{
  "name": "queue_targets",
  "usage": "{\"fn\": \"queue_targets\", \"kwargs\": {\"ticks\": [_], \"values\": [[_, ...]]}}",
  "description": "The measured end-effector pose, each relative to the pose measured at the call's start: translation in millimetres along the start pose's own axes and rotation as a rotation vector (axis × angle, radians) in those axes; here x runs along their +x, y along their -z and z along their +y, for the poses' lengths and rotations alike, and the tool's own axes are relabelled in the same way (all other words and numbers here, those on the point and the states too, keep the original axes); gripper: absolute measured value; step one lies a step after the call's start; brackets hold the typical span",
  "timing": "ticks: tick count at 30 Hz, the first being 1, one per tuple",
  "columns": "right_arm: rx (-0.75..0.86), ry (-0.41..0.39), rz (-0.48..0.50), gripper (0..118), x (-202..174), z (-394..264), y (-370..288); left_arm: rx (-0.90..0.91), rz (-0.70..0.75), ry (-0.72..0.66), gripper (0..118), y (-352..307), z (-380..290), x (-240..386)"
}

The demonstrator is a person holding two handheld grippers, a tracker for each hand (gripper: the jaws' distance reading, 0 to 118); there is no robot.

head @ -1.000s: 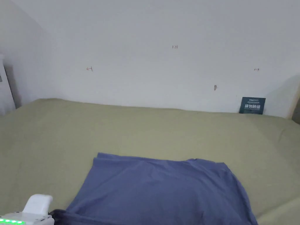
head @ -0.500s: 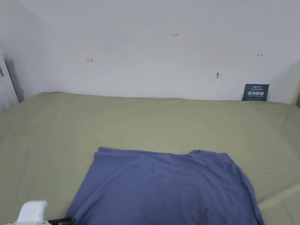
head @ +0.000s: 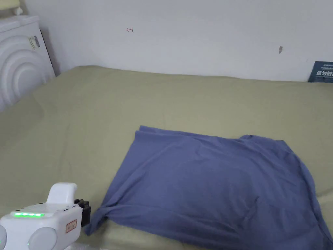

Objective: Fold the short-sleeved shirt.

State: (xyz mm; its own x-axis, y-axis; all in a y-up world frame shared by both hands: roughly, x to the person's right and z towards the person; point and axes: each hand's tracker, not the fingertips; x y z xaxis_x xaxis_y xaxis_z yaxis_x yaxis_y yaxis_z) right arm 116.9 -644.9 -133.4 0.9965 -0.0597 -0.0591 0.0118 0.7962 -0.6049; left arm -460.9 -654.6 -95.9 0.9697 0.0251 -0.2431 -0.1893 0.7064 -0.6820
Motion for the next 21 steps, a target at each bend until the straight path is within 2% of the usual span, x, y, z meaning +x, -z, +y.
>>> {"fn": "queue_targets", "kwargs": {"ticks": [1, 5, 6, 7, 11, 12, 13, 14, 15, 18, 19, 20, 21], "values": [[-0.007, 0.01, 0.004, 0, 1.5, -0.8, 1.7, -0.024, -0.014, -0.003, 1, 3.1, -1.8, -1.9], [-0.02, 0.016, 0.008, 0, 3.8, -3.9, 4.6, -0.071, -0.015, 0.012, 49, 16.8, -5.3, 1.1], [-0.027, 0.015, 0.006, 0, 4.6, -4.7, 6.8, -0.094, -0.013, 0.026, 102, 26.0, -5.6, 0.9], [-0.035, 0.015, 0.009, 0, 5.5, -6.4, 8.3, -0.108, -0.023, 0.035, 118, 34.0, -7.1, 1.2], [-0.064, 0.015, 0.006, 0, 7.1, -11.0, 13.2, -0.15, 0.002, 0.039, 116, 60.8, -8.5, 1.0], [-0.07, 0.016, 0.007, 0, 8.3, -11.8, 14.0, -0.163, 0.005, 0.039, 110, 64.7, -7.9, 0.7], [-0.077, 0.018, 0.009, 0, 9.2, -12.1, 14.7, -0.17, -0.003, 0.037, 95, 65.0, -7.5, 1.0], [-0.087, 0.021, 0.012, 0, 9.7, -12.4, 15.0, -0.172, -0.011, 0.036, 57, 62.0, -5.9, 2.1], [-0.094, 0.019, 0.019, 0, 9.4, -13.7, 14.6, -0.198, -0.046, 0.032, 0, 62.4, -3.5, 1.3], [-0.105, 0.008, 0.038, 0, 8.5, -16.0, 15.1, -0.185, -0.038, 0.029, 0, 59.6, -4.2, 9.5], [-0.115, 0.016, 0.055, 5, 8.2, -17.2, 15.8, -0.177, -0.038, 0.032, 0, 58.6, -5.2, 11.0], [-0.12, 0.026, 0.065, 29, 8.6, -18.3, 17.8, -0.175, -0.037, 0.031, 0, 57.9, -5.7, 11.6], [-0.121, 0.03, 0.062, 88, 8.1, -19.5, 20.4, -0.177, -0.039, 0.032, 0, 57.6, -5.8, 11.9]]}}
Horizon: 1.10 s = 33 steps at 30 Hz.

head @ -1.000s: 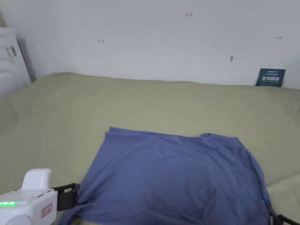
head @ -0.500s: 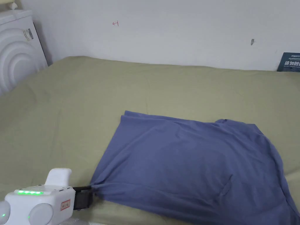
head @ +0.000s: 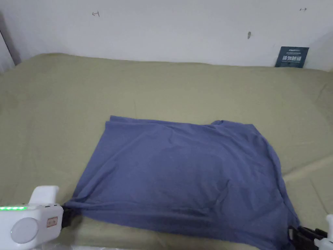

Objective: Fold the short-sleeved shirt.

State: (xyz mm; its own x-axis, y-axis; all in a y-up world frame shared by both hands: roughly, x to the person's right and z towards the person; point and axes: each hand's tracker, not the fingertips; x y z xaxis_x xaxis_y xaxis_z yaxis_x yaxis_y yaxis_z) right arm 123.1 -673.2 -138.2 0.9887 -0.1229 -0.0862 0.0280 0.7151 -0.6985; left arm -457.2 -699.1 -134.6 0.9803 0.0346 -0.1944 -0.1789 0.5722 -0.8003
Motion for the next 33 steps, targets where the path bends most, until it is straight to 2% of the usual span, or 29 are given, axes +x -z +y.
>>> {"fn": "queue_targets", "kwargs": {"ticks": [1, 2, 3, 6, 7, 8, 9, 12, 14, 16, 21, 27, 33], "values": [[-0.015, 0.008, 0.01, 117, 0.4, -0.5, 5.2, 0.004, 0.001, -0.001, 0, -0.6, 4.1, -4.0], [-0.08, 0.003, 0.008, 113, 0.9, -1.3, 11.1, 0.008, 0.001, -0.004, 0, -1.6, 4.2, -4.5], [-0.082, -0.001, 0.01, 104, -0.3, -4.0, 12.2, 0.008, 0.0, -0.005, 0, -2.2, 4.1, -4.9], [-0.146, -0.054, 0.001, 98, -3.0, -11.2, 23.3, 0.008, -0.003, -0.016, 0, -3.4, 5.1, -6.7], [-0.165, -0.065, -0.003, 86, -3.6, -15.1, 27.6, 0.008, 0.0, -0.016, 0, -3.0, 4.6, -7.0], [-0.175, -0.076, 0.0, 61, -4.4, -18.8, 31.3, 0.007, 0.0, -0.015, 0, -2.5, 4.3, -7.9], [-0.188, -0.088, 0.002, 0, -5.1, -21.6, 34.4, 0.006, 0.001, -0.016, 0, -7.3, 5.6, -4.3], [-0.17, -0.111, -0.03, 0, 0.2, -18.2, 30.9, 0.004, -0.003, -0.014, 0, -10.5, 6.8, -8.1], [-0.158, -0.058, -0.002, 0, 11.7, -1.3, 20.4, 0.009, -0.009, -0.008, 0, -19.8, 10.6, -5.8], [-0.106, -0.044, -0.009, 0, 16.1, 14.3, 7.9, 0.019, -0.018, 0.0, 0, -27.2, 18.9, -8.7], [-0.025, -0.09, -0.011, 0, 6.4, 62.2, 0.7, 0.055, -0.043, 0.039, 0, -35.6, 57.9, -4.0], [0.008, -0.115, -0.028, 0, -0.6, 131.7, 45.5, 0.077, -0.044, 0.085, 0, -11.6, 125.7, 8.9], [-0.035, -0.125, -0.055, 0, -5.4, 186.2, 118.3, 0.021, -0.055, 0.068, 0, 50.7, 188.1, 18.9]]}}
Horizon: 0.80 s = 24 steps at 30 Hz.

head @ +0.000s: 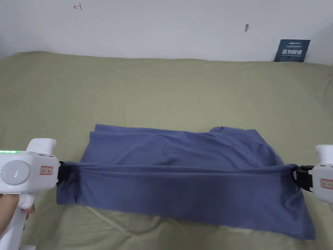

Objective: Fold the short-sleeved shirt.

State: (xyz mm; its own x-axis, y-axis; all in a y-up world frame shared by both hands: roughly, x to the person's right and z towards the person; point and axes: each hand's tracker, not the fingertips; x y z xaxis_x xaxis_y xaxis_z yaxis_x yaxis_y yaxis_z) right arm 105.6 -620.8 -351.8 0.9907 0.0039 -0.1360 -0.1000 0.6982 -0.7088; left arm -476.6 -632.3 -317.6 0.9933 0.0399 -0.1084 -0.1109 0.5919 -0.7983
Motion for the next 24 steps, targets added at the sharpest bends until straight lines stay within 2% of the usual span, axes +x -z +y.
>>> {"fn": "queue_targets", "kwargs": {"ticks": [4, 5, 6, 7, 8, 10, 12, 14, 15, 16, 17, 18, 19, 21, 23, 24], "values": [[-0.075, -0.023, -0.004, 0, 9.2, 13.0, 52.4, -0.077, -0.035, -0.065, 2, 38.3, 18.0, -0.7], [-0.082, -0.016, 0.004, 6, 12.1, 13.4, 61.8, -0.076, -0.039, -0.063, 13, 44.7, 18.8, -0.8], [-0.091, -0.001, 0.011, 46, 14.8, 13.0, 67.5, -0.079, -0.04, -0.056, 54, 49.2, 17.0, -0.6], [-0.105, 0.031, 0.029, 91, 17.1, 11.1, 68.3, -0.079, -0.045, -0.052, 93, 52.3, 15.2, -1.7], [-0.106, 0.059, 0.03, 118, 20.3, 8.4, 67.1, -0.061, -0.041, -0.059, 113, 53.0, 12.3, -3.1], [-0.091, 0.112, 0.05, 111, 21.5, -6.1, 50.1, -0.038, -0.006, -0.073, 113, 45.8, 5.5, -8.1], [-0.077, 0.095, 0.04, 105, 19.5, -12.1, 30.7, 0.012, 0.029, -0.077, 113, 22.6, -4.8, -10.9], [-0.039, 0.09, 0.0, 104, 17.7, -27.3, 13.6, 0.027, 0.041, -0.08, 108, 3.7, -19.4, -14.7], [-0.022, 0.099, 0.001, 92, 17.1, -34.4, 2.9, 0.023, 0.037, -0.077, 88, -4.3, -27.3, -16.3], [-0.008, 0.106, -0.007, 69, 15.7, -40.7, -5.5, 0.033, 0.033, -0.08, 52, -8.0, -33.1, -14.8], [-0.007, 0.119, -0.001, 29, 16.5, -48.9, -10.6, 0.029, 0.034, -0.079, 1, -8.3, -40.3, -14.9], [-0.006, 0.133, -0.013, 0, 13.6, -56.3, -14.0, 0.033, 0.065, -0.072, 0, -8.9, -46.3, -16.6], [0.024, 0.141, -0.034, 0, 11.8, -61.8, -17.8, 0.024, 0.043, -0.08, 0, -7.5, -47.7, -18.4], [-0.01, 0.125, 0.012, 0, 12.0, -70.4, -21.7, -0.006, -0.009, -0.111, 0, -5.6, -50.9, -11.4], [-0.016, 0.106, -0.004, 0, 8.7, -75.4, -22.0, -0.014, -0.021, -0.107, 0, -1.5, -47.5, -7.9], [-0.018, 0.099, -0.008, 0, 8.6, -76.6, -21.4, -0.017, -0.022, -0.109, 6, 11.6, -47.5, -12.8]]}}
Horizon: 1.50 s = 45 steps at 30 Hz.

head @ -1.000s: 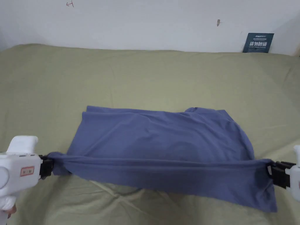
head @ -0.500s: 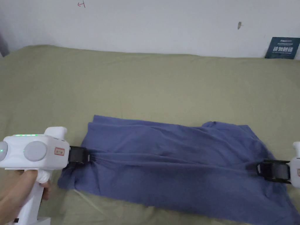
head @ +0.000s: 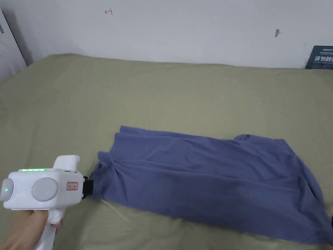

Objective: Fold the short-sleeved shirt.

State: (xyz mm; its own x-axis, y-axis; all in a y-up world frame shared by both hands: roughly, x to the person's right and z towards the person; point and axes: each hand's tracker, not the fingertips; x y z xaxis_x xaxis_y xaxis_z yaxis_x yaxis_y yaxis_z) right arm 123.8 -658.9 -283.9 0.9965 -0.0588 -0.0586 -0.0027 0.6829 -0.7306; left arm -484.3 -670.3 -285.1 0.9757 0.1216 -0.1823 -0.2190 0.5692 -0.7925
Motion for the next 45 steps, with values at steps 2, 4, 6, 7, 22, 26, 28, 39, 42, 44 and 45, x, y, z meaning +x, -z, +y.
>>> {"fn": "queue_targets", "kwargs": {"ticks": [2, 4, 6, 7, 22, 26, 28, 39, 42, 44, 45], "values": [[-0.007, 0.005, 0.005, 0, -1.6, 2.3, -1.9, 0.001, 0.002, 0.003, 64, 11.0, 6.4, 1.1], [-0.009, 0.001, -0.001, 0, -3.0, 2.2, 0.3, -0.027, 0.042, 0.028, 115, 23.0, 9.2, 8.5], [-0.013, 0.001, 0.003, 0, -1.7, 2.7, 3.3, -0.032, 0.069, 0.024, 115, 36.2, 10.2, 7.6], [-0.015, 0.001, 0.004, 0, -1.8, 2.9, 4.5, -0.052, 0.073, 0.011, 114, 42.3, 10.3, 6.1], [-0.123, -0.013, 0.036, 100, -0.2, 0.7, 60.9, -0.07, 0.052, -0.001, 14, 31.7, 7.1, 19.2], [-0.141, 0.039, 0.072, 7, 3.0, -2.1, 63.4, -0.062, 0.047, -0.007, 14, 27.3, 9.4, 15.4], [-0.141, 0.022, 0.057, 7, 2.0, -0.6, 53.2, -0.044, 0.058, 0.002, 14, 20.3, 8.6, 14.5], [-0.034, 0.015, 0.063, 7, 6.7, -8.8, -27.1, 0.029, 0.061, 0.04, 7, -56.5, -22.5, 2.6], [-0.028, 0.006, 0.074, 7, 6.8, -30.7, -52.3, 0.014, 0.037, 0.048, 7, -80.2, -51.7, -0.8], [-0.031, 0.002, 0.074, 7, 7.8, -44.4, -64.1, 0.013, 0.033, 0.039, 7, -91.5, -71.5, -3.7], [-0.038, 0.008, 0.075, 7, 8.1, -52.9, -69.7, 0.0, 0.033, 0.025, 7, -95.2, -80.0, -6.4]]}}
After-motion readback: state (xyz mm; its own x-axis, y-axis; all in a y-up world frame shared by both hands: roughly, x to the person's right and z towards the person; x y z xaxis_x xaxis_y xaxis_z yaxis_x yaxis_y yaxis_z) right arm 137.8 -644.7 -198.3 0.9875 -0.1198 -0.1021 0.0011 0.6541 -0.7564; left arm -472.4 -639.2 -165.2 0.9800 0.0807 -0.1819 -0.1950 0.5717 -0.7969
